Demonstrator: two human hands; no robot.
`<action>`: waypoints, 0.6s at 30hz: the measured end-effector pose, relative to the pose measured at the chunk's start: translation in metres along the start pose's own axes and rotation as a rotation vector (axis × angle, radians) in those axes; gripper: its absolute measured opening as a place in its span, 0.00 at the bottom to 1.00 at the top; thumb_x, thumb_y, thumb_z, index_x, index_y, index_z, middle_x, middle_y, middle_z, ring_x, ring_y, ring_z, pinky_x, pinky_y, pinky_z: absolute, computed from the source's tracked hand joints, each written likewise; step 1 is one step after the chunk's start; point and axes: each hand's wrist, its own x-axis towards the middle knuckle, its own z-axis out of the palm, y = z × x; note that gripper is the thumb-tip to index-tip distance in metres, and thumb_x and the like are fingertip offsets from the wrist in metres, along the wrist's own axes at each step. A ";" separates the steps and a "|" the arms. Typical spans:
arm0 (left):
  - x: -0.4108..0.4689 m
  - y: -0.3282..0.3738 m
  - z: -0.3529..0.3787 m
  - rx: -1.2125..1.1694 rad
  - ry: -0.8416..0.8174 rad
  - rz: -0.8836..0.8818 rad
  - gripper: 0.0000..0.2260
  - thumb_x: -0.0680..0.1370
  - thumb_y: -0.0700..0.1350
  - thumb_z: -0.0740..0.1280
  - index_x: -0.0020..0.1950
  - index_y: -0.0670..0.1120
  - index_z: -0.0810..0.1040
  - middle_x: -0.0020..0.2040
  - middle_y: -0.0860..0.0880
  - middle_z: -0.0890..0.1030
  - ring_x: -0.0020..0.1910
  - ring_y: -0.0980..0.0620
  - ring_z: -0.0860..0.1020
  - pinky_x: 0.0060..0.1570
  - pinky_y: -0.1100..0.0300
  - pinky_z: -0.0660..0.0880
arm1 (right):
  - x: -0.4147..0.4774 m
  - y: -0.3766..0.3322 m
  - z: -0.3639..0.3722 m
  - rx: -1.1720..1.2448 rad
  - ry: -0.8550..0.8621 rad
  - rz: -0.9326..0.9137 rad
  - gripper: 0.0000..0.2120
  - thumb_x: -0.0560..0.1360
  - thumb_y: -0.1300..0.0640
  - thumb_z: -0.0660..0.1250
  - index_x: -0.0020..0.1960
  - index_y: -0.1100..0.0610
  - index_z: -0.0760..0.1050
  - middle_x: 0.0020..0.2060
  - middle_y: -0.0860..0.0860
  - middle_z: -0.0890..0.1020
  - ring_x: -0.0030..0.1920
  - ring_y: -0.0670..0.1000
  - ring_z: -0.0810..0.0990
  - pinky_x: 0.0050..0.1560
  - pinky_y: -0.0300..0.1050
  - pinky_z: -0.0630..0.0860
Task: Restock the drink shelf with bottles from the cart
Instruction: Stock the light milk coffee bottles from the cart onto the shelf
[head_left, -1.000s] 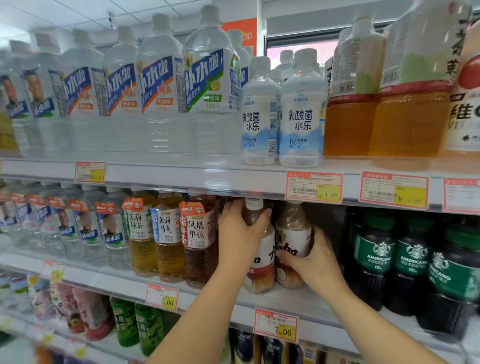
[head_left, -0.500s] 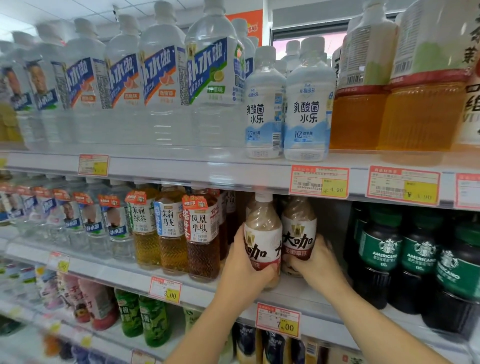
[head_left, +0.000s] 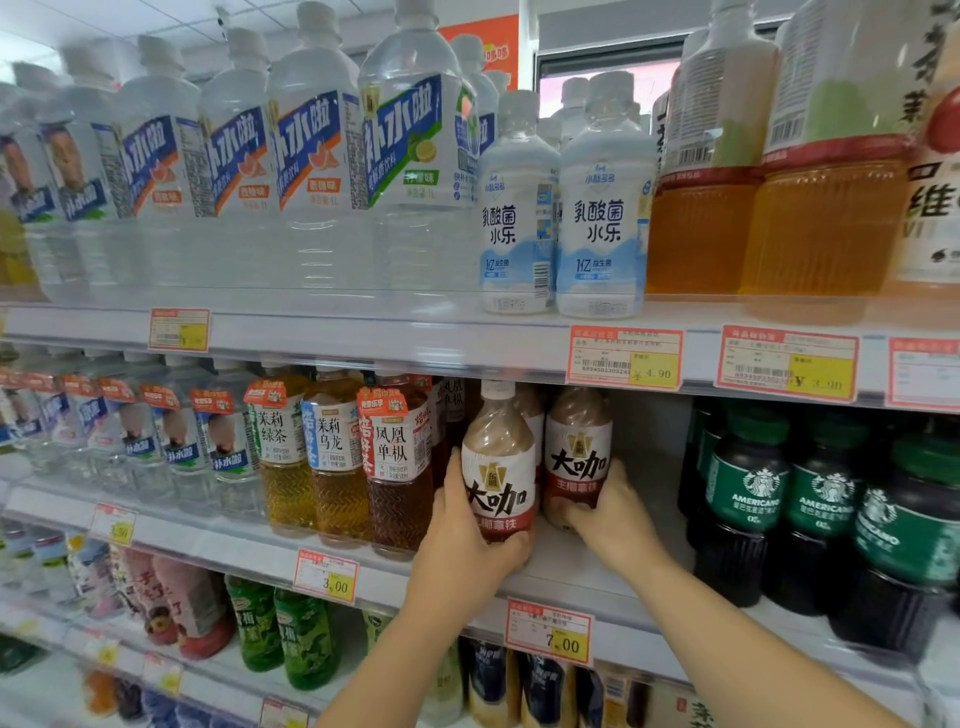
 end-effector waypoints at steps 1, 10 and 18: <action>0.002 -0.002 -0.002 -0.008 -0.016 0.001 0.48 0.62 0.56 0.73 0.74 0.61 0.47 0.65 0.53 0.70 0.60 0.57 0.70 0.59 0.53 0.72 | 0.000 0.001 -0.001 -0.002 -0.004 -0.006 0.33 0.66 0.57 0.75 0.65 0.59 0.63 0.58 0.56 0.76 0.57 0.57 0.76 0.51 0.43 0.70; 0.017 -0.010 0.000 -0.055 -0.046 0.013 0.44 0.64 0.50 0.74 0.74 0.57 0.53 0.62 0.55 0.74 0.61 0.56 0.73 0.58 0.57 0.73 | -0.001 0.007 0.000 -0.085 -0.019 -0.003 0.29 0.71 0.59 0.70 0.68 0.61 0.61 0.60 0.59 0.75 0.60 0.57 0.75 0.51 0.40 0.68; -0.033 -0.010 -0.026 0.056 0.168 0.258 0.30 0.76 0.43 0.66 0.74 0.54 0.56 0.65 0.58 0.69 0.64 0.67 0.67 0.61 0.73 0.63 | -0.083 -0.034 0.008 -0.108 0.300 -0.528 0.22 0.74 0.55 0.64 0.67 0.52 0.67 0.60 0.44 0.71 0.62 0.45 0.70 0.62 0.37 0.65</action>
